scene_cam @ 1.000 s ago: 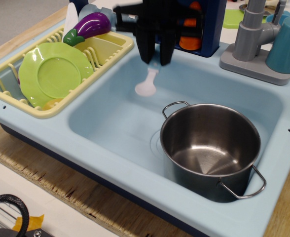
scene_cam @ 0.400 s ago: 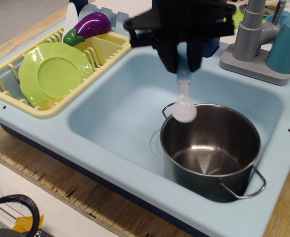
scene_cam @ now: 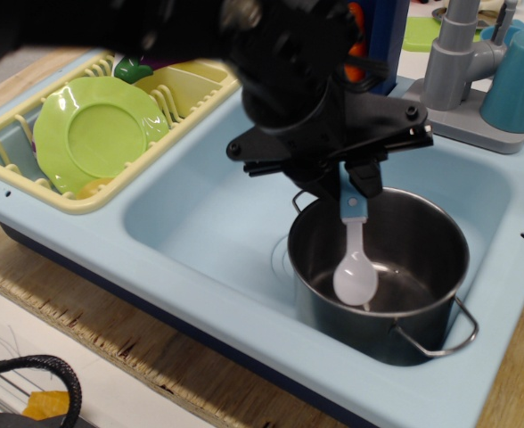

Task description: Put spoon in pot

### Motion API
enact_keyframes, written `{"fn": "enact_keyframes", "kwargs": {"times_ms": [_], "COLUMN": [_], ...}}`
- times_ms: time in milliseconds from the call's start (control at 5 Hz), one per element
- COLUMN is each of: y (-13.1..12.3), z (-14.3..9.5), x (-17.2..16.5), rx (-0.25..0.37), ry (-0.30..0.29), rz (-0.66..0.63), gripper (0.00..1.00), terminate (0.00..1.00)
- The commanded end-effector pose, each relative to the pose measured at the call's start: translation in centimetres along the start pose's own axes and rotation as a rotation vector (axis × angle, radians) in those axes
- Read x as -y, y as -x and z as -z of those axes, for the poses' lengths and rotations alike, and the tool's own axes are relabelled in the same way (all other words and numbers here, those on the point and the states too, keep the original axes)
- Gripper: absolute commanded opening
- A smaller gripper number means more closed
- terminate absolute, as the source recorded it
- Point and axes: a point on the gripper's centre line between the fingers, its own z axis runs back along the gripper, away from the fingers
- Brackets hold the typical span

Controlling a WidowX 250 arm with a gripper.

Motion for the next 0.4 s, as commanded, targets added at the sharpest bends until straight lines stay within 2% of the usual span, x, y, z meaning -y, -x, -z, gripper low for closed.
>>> {"fn": "enact_keyframes", "kwargs": {"times_ms": [0,200], "y": [-0.36,-0.36], "z": [-0.35,-0.35], "x": [0.51,0.51], "rx": [0.016,0.016], "ry": [0.016,0.016], "rz": [0.010,0.010], "gripper": [1.00,1.00], "terminate": [0.00,1.00]}}
